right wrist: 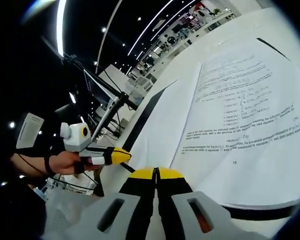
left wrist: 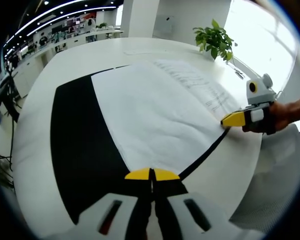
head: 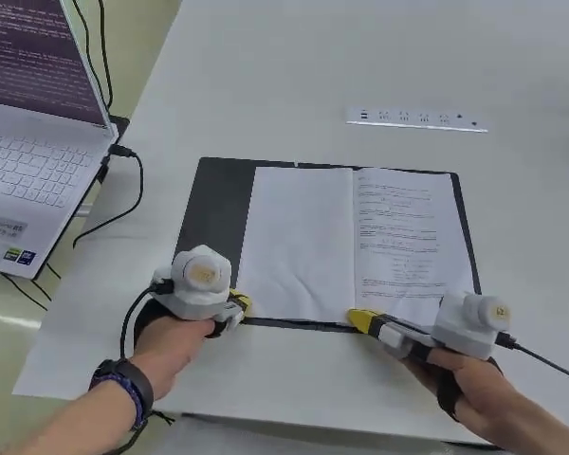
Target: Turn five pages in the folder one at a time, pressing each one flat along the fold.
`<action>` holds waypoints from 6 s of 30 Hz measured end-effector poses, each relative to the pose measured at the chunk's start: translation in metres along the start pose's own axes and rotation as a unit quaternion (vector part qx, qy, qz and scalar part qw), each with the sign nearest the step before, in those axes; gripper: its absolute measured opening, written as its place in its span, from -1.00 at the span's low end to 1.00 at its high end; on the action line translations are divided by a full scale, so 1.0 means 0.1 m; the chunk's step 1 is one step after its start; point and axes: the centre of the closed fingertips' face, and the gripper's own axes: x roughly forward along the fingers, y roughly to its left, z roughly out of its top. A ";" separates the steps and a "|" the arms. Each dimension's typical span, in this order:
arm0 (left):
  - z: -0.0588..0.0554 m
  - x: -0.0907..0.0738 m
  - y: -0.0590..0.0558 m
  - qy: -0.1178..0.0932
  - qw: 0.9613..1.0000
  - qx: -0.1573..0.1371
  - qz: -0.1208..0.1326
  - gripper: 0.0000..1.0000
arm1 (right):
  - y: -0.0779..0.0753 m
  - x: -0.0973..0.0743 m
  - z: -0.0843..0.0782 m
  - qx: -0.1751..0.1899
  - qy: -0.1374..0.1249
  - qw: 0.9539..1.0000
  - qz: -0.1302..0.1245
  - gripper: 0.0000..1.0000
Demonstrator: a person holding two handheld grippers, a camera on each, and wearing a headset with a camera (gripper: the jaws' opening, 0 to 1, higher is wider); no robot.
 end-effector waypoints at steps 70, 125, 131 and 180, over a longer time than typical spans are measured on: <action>0.69 -1.06 -0.36 -0.089 0.993 0.072 0.001 -0.18 | 0.13 -1.27 0.79 -0.175 -0.071 0.976 -0.108 0.15; 0.67 -1.00 -0.74 -0.113 0.992 0.061 0.005 0.35 | 0.13 -1.70 0.47 -0.185 -0.059 0.968 -0.157 0.47; 0.71 -0.94 -0.82 -0.108 0.992 0.070 -0.005 0.34 | 0.09 -1.76 0.47 -0.180 -0.059 0.969 -0.156 0.44; 1.57 0.22 -2.00 -0.077 0.976 0.163 -0.123 0.33 | -0.16 -2.09 0.43 -0.159 -0.066 0.972 -0.163 0.46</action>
